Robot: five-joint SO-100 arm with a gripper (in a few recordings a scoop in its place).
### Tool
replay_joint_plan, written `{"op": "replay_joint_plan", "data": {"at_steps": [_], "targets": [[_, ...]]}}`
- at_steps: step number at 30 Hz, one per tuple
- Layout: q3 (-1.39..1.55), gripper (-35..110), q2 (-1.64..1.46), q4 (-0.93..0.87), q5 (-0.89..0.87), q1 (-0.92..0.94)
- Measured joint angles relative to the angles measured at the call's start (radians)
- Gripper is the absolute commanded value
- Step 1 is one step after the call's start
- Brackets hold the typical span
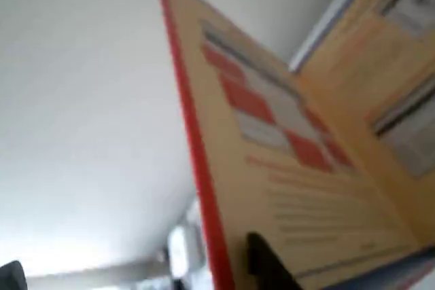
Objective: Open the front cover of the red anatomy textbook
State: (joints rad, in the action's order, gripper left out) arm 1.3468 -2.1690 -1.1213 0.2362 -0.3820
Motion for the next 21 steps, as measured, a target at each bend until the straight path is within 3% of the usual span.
{"op": "replay_joint_plan", "data": {"at_steps": [7,14,17,21], "targets": [[-0.078,40,0.135,0.043,-0.023,-0.299],[-0.031,35,0.206,-0.055,-0.006,-0.681],[-0.026,34,0.193,-0.074,-0.041,-0.696],[-0.023,32,0.149,-0.12,-0.092,-0.574]]}}
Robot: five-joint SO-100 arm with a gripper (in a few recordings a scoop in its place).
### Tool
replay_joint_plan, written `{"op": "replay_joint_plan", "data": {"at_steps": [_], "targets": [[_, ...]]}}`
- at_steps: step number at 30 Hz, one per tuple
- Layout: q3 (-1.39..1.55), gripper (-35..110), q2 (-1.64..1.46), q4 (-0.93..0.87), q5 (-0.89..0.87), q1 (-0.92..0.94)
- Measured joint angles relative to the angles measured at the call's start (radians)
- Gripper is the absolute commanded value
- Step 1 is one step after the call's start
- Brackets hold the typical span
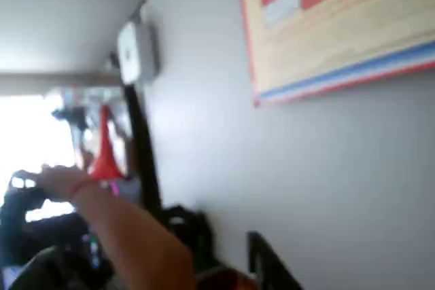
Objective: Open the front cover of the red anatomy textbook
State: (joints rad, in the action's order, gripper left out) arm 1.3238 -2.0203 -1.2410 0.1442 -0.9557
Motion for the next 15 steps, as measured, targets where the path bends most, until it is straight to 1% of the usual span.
{"op": "replay_joint_plan", "data": {"at_steps": [4,9,12,15], "targets": [[0.049,32,-0.061,-0.025,-0.063,0.322],[0.282,31,-0.25,0.003,-0.098,0.749],[0.443,31,-0.388,0.011,-0.106,0.893],[0.601,29,-0.538,0.011,-0.101,0.956]]}}
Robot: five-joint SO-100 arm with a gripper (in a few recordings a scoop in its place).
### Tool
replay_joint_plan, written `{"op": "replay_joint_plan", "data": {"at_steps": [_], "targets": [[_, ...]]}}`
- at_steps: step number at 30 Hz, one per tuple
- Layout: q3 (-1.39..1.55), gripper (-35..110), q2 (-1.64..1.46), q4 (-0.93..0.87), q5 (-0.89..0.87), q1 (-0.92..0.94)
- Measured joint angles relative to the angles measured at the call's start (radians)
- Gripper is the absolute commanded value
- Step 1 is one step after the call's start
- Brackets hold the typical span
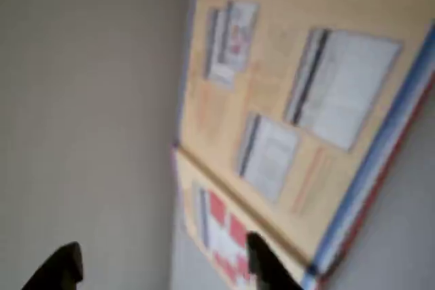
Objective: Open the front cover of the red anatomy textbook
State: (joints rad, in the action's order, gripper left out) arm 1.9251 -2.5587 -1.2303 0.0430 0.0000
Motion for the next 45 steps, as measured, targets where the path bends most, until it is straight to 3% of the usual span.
{"op": "replay_joint_plan", "data": {"at_steps": [9,21,30,45], "targets": [[0.437,14,-0.371,0.0,0.005,0.049],[0.867,5,-0.675,-0.021,0.066,0.155],[1.037,0,-0.727,-0.02,0.112,0.16],[1.048,0,-0.729,-0.028,0.11,0.031]]}}
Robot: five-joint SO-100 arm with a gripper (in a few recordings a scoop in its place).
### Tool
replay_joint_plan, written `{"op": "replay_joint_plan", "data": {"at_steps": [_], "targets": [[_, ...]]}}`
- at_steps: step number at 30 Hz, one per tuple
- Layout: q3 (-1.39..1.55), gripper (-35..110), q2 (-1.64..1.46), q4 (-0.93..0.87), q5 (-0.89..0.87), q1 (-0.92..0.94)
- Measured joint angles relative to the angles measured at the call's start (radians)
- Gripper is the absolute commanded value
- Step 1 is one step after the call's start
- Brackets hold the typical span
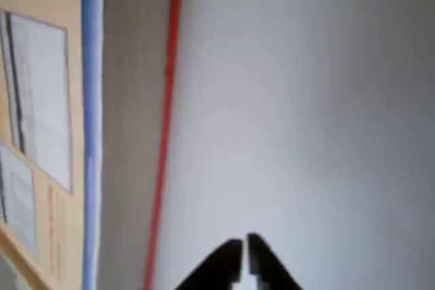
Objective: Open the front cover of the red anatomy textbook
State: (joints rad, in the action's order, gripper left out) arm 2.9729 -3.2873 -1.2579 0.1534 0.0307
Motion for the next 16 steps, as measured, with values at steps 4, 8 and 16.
{"op": "replay_joint_plan", "data": {"at_steps": [4,8,16], "targets": [[0.0,0,0.0,0.0,0.0,-0.057],[0.0,0,0.0,0.0,0.0,-0.058],[0.0,0,0.0,0.0,0.0,-0.061]]}}
